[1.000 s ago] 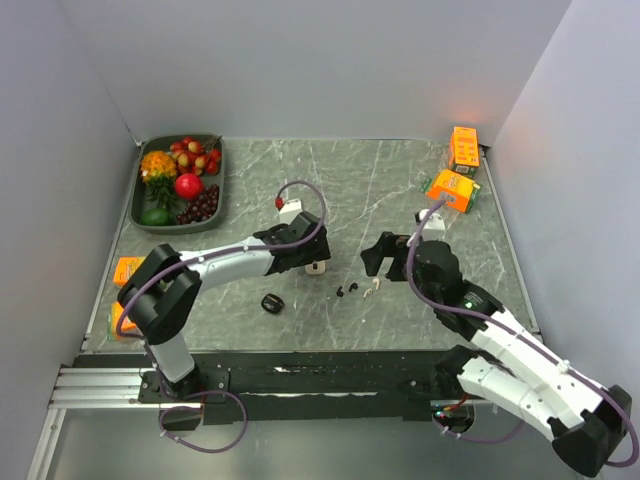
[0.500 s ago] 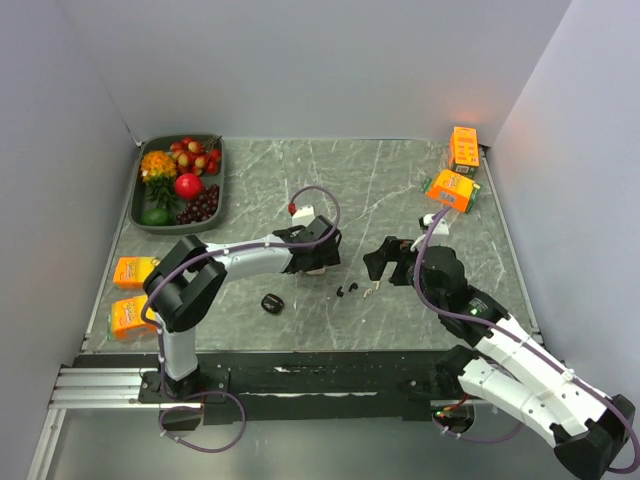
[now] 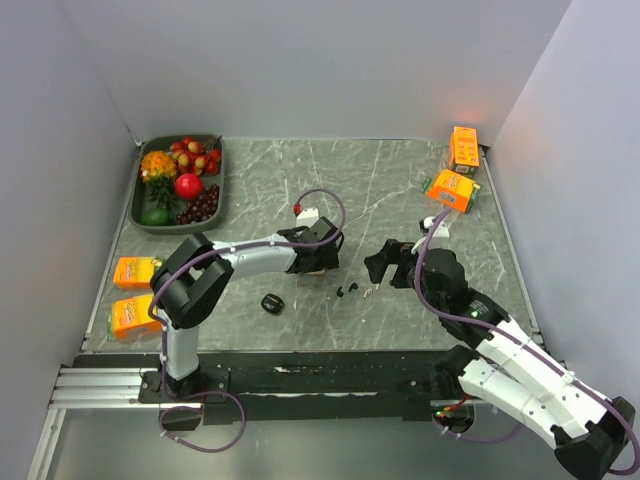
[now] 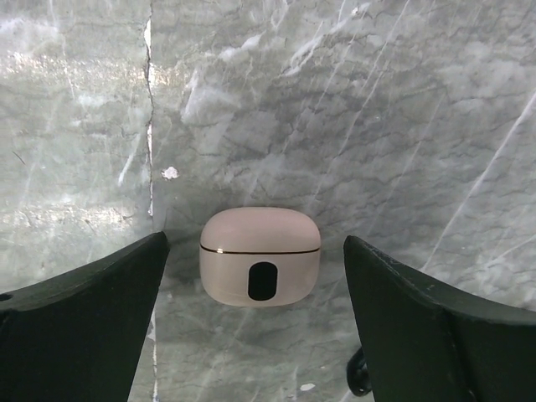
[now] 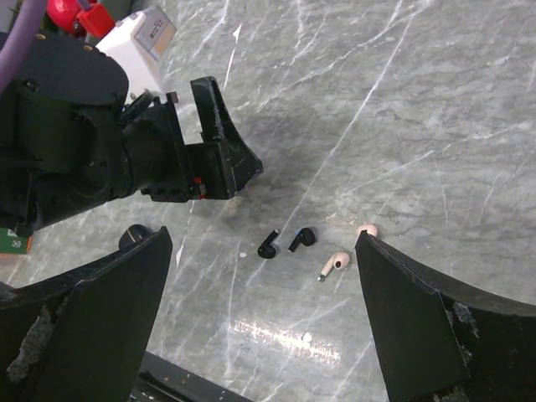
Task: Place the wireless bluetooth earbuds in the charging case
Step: Pick up the charging case at the center of the board.
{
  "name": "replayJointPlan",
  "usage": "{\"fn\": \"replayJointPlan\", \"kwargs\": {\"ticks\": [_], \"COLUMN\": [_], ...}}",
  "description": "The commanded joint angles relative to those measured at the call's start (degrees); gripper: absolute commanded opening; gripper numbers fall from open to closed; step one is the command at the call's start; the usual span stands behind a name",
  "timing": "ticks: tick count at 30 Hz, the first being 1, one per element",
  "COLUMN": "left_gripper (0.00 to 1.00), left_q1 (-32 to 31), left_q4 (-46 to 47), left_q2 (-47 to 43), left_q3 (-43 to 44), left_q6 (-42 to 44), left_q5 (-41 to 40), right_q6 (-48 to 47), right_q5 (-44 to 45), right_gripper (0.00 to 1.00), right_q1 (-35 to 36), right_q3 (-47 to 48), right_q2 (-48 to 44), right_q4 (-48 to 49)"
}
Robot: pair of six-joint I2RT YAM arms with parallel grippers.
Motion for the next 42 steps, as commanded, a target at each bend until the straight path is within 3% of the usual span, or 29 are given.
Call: {"fn": "replayJointPlan", "kwargs": {"ticks": [1,10,17,22,26,30,42], "left_gripper": [0.92,0.90,0.74,0.76,0.84,0.82,0.60], "left_q1": [-0.58,-1.72,-2.51,-3.04,-3.39,-3.30,-3.39], "left_q4": [-4.69,-8.74,-7.33,-7.77,-8.38,-8.03,-6.54], "left_q2": [1.75,3.25,4.21,3.51,2.46,1.93,2.46], "left_q3": [2.25,3.66,4.18,3.83,3.48,2.78,1.29], "left_q6": [3.49,5.96,5.96,5.34,5.16,5.43,6.04], "left_q5": [-1.82,-4.99,-2.97,-3.14,-4.11,-4.02,-2.79], "right_q6": [0.66,0.83,0.04,-0.31,-0.22,-0.14,0.04], "right_q5": [0.14,0.76,1.37,1.90,1.64,1.46,2.16], "right_gripper": [1.00,1.00,1.00,1.00,1.00,1.00,1.00], "right_q1": [-0.12,-0.12,-0.03,-0.20,-0.12,-0.12,-0.12], "right_q3": [-0.07,-1.04,-0.25,-0.42,-0.51,-0.60,-0.78], "right_q2": [-0.03,-0.20,0.06,-0.29,-0.03,0.50,-0.82], "right_q4": [0.41,1.20,0.32,0.23,0.58,0.85,-0.12]}}
